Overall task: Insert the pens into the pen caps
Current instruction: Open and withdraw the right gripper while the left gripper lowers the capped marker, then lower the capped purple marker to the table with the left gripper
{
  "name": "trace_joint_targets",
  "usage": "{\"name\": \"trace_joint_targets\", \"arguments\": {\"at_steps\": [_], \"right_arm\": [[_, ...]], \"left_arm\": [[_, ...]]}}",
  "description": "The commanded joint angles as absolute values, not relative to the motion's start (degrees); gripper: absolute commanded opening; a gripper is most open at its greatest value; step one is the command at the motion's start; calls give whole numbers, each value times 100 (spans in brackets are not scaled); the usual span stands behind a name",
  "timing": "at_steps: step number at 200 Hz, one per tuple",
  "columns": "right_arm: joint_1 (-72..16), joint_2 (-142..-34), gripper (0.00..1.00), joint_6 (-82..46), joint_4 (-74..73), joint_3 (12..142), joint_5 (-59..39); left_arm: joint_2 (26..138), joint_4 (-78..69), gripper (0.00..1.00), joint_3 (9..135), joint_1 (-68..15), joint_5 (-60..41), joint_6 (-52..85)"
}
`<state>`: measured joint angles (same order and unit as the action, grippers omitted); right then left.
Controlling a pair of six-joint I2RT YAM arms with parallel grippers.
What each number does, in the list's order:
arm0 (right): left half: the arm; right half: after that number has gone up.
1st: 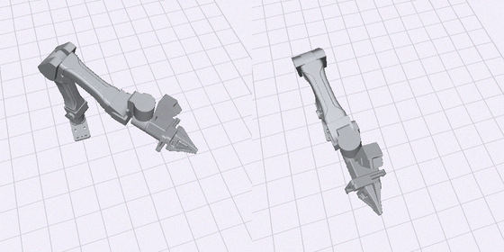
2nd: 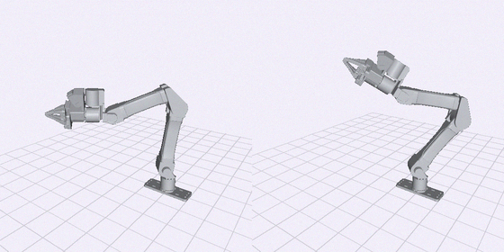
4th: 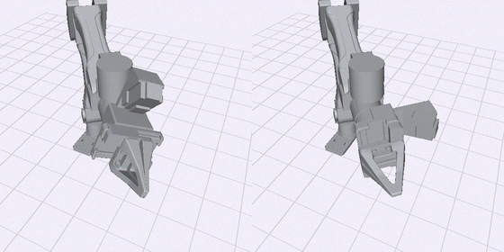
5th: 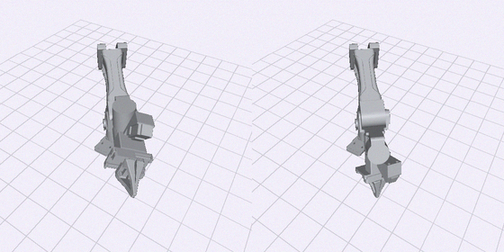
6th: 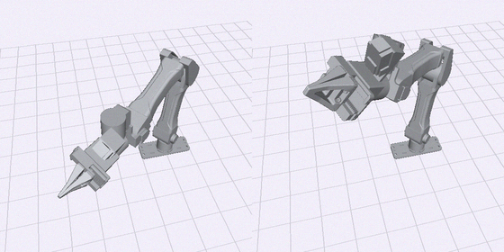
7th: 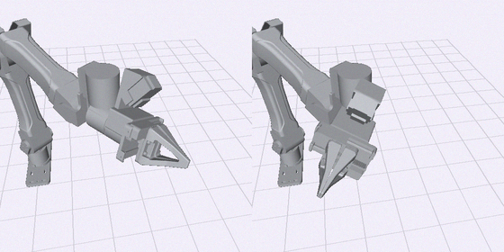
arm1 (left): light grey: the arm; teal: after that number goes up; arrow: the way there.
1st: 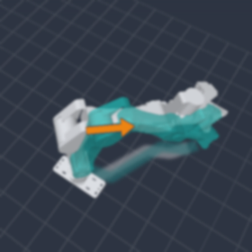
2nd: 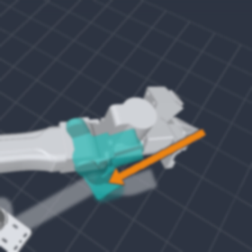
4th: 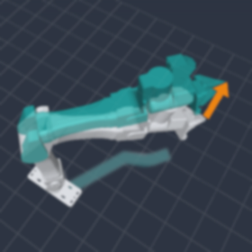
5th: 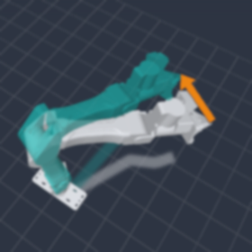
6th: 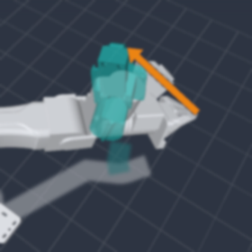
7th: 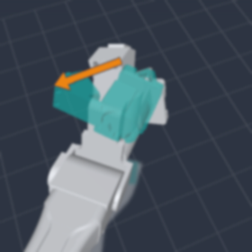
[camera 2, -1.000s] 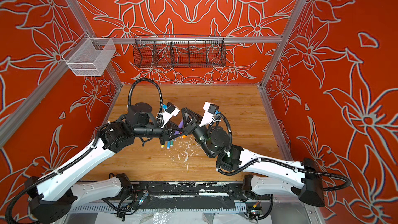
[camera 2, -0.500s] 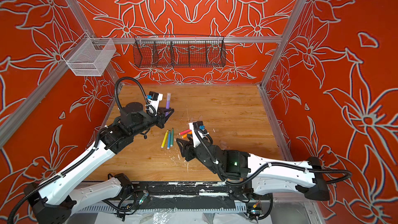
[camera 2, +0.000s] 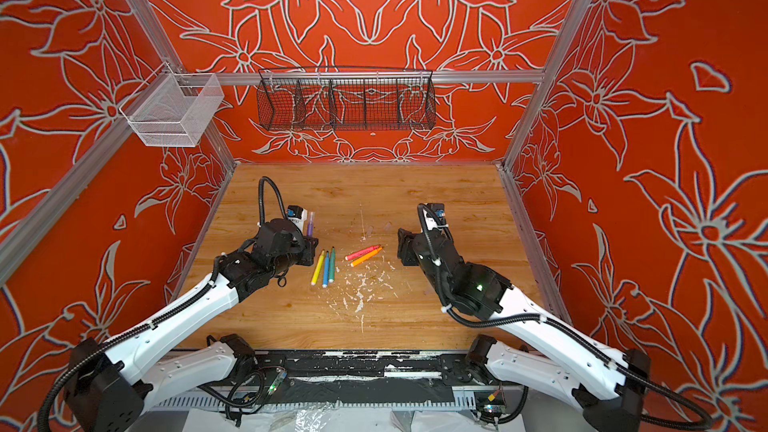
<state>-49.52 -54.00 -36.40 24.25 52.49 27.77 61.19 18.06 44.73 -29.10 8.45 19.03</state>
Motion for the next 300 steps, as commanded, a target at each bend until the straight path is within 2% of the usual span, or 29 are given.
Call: {"name": "trace_joint_targets", "arguments": {"at_steps": [1, 39, 74, 107, 124, 135, 160, 217, 240, 300], "right_arm": [[-4559, -5928, 63, -3419, 2643, 5389, 2463], [-3737, -6530, 60, -3256, 2440, 5346, 2319], [-3127, -6501, 59, -2847, 1880, 4819, 2601], [-2588, -6270, 63, -2382, 1112, 4169, 2868], [-2385, -6214, 65, -2290, 746, 3779, 2892], [-2269, -6255, 65, -2219, 602, 3615, 2887], [-2106, -6529, 65, -2437, 799, 3671, 3218], [-1933, -7036, 64, -2600, 596, 3691, 3114], [-1933, -6998, 60, -2602, 595, 3627, 2925], [-1942, -6614, 59, -2654, 466, 3301, 2774]], "left_arm": [[6436, 1796, 0, 4596, -2653, 802, 2137], [7214, 1945, 0, 4936, -2084, 544, 2350], [7868, 2004, 0, 5304, -1943, 673, 2373], [8398, 2266, 0, 5665, -1781, 779, 2403], [8404, 2249, 0, 5599, -1649, 1125, 2440], [8395, 2149, 0, 5521, -1411, 1005, 2495], [8663, 2068, 0, 5552, -976, 601, 2577], [9149, 2098, 0, 5696, -888, 445, 2654], [9361, 2163, 0, 5801, -888, 144, 2688], [9921, 2092, 0, 5940, -896, -234, 2769]]}}
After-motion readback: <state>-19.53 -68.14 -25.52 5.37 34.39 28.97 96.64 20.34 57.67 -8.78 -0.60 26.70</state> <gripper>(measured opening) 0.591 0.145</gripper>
